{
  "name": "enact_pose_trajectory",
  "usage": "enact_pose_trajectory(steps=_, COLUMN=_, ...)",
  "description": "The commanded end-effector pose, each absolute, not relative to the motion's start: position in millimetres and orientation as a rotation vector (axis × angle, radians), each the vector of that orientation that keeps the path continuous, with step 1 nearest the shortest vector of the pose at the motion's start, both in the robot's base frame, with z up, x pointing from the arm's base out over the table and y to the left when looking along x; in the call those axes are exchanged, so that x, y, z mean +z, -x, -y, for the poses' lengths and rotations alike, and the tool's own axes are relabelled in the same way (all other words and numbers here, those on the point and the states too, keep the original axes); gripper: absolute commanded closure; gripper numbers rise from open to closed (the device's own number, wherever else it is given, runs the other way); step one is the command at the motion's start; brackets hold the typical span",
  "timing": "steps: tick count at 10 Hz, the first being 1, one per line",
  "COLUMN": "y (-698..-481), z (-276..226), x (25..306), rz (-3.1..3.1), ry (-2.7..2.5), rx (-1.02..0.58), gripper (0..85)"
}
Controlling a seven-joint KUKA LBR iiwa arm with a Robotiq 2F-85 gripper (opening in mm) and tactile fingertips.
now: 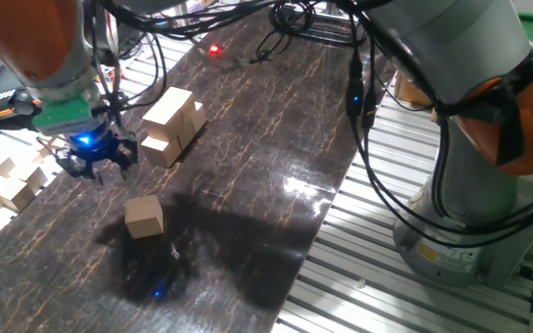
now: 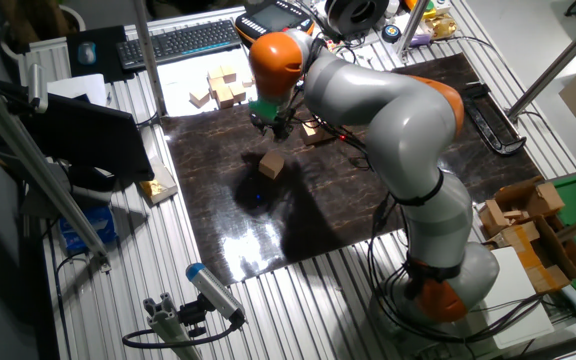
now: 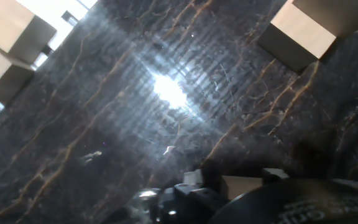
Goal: Stack the blocks into a pyramid shape
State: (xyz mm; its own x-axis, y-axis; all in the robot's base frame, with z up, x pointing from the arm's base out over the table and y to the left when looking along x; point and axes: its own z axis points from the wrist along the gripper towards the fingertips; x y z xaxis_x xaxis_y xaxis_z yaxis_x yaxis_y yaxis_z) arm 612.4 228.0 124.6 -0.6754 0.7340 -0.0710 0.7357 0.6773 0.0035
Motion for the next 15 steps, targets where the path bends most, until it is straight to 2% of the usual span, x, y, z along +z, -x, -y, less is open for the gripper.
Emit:
enact_pose_trajectory(steps=1, y=-609, z=-228, x=121, rz=-2.81, ry=-1.235, rx=-0.033, gripper=0.0)
enact_pose_trajectory(steps=8, y=-591, z=-230, x=103, rz=-2.817, ry=-1.236, rx=-0.033, gripper=0.0)
enact_pose_trajectory(steps=15, y=-590, z=-230, x=98, rz=-2.824, ry=-1.256, rx=0.025, gripper=0.0)
